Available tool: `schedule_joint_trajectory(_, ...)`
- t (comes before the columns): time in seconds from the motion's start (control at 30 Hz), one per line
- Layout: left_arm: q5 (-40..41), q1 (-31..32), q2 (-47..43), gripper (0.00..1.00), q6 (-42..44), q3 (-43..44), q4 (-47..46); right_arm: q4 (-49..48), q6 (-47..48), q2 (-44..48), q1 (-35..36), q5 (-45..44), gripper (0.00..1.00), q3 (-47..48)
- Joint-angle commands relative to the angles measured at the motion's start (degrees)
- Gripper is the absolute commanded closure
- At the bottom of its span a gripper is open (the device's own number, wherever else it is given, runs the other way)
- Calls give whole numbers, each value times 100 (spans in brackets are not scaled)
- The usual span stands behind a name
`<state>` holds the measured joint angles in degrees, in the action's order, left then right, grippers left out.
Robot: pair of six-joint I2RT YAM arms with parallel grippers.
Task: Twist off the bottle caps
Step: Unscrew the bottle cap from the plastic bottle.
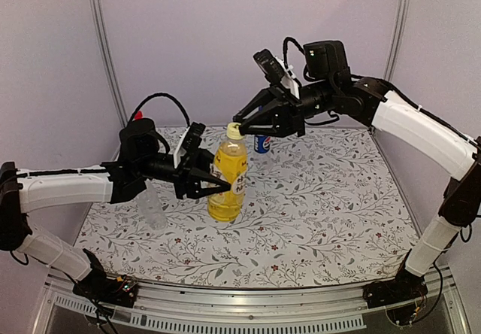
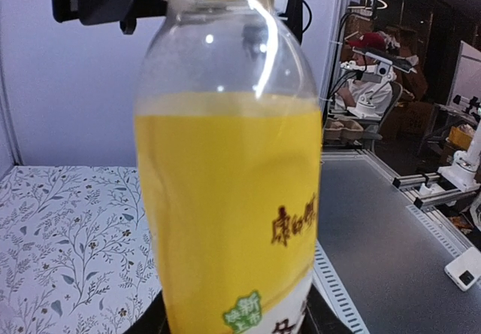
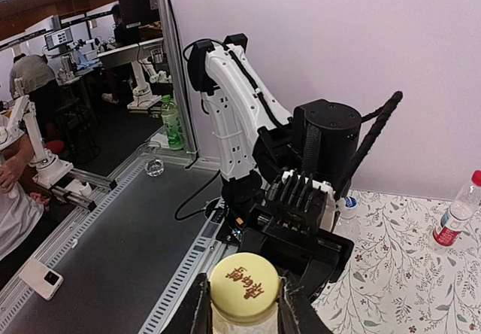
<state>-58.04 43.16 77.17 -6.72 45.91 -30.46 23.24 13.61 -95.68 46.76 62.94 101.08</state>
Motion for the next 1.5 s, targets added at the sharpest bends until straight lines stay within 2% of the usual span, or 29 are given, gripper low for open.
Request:
schedule_joint_trajectory(0.0, 27, 9, -48, 73, 105, 179, -244, 310, 90, -168, 26, -169, 93, 198)
schedule_joint_trajectory(0.17, 2017, 45, -195, 75, 347, 195, 207, -319, -904, 16, 30, -1294, 38, 113)
schedule_joint_trajectory(0.23, 2714, 87, -240, 76, 388, 195, 330, -684, -1474, 143, 35, -1795, 25, 29)
schedule_joint_trajectory(0.3, 3184, 156, -281, 76, 423, 191, 423, -918, -2083, 194, 34, -2413, 21, 9)
schedule_joint_trajectory(0.43, 3783, 341, -327, 76, 484, 181, 514, -1204, -2837, 158, 76, -3119, 21, -13)
schedule_joint_trajectory(0.57, 4094, 437, -343, 77, 505, 186, 565, -1096, -2942, 8, 159, -3631, 25, 94)
schedule_joint_trajectory(0.7, 4226, 460, -373, 77, 496, 195, 585, -1088, -2966, -112, 196, -3610, 29, 79)
schedule_joint_trajectory(0.93, 4256, 463, -395, 77, 488, 201, 593, -1066, -2903, -169, 296, -3693, 32, -50)
schedule_joint_trajectory(1.47, 4279, 465, -397, 77, 523, 211, 644, -1093, -2870, -268, 299, -3608, 60, -67)
